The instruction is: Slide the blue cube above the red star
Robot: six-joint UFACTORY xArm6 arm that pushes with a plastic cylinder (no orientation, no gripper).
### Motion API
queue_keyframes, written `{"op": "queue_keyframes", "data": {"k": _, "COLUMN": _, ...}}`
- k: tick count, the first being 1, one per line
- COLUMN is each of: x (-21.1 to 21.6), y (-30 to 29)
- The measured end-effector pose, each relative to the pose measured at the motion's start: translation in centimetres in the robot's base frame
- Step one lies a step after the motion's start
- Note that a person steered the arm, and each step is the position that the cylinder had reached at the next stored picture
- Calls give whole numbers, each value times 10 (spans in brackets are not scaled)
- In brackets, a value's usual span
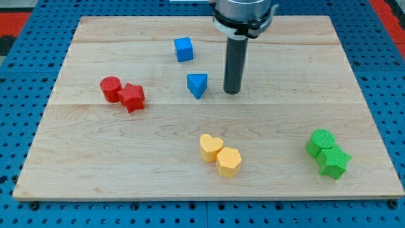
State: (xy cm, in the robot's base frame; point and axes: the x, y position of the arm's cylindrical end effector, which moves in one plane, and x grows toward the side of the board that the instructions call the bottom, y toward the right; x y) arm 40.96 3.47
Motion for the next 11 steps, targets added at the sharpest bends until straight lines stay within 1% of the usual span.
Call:
{"op": "queue_keyframes", "data": {"k": 1, "x": -15, "y": -82}}
{"op": "queue_keyframes", "data": {"k": 2, "x": -36, "y": -25}}
{"op": "queue_keyframes", "data": {"k": 3, "x": -97, "y": 19}}
{"op": "queue_keyframes", "data": {"k": 4, "x": -115, "y": -50}}
{"op": "queue_keyframes", "data": {"k": 5, "x": -112, "y": -128}}
{"op": "queue_keyframes", "data": {"k": 6, "x": -142, "y": -140}}
{"op": "queue_keyframes", "data": {"k": 7, "x": -120, "y": -164}}
{"op": "queue_keyframes", "data": {"k": 8, "x": -84, "y": -109}}
{"op": "queue_keyframes", "data": {"k": 9, "x": -114, "y": -172}}
{"op": "queue_keyframes", "data": {"k": 11, "x": -122, "y": -328}}
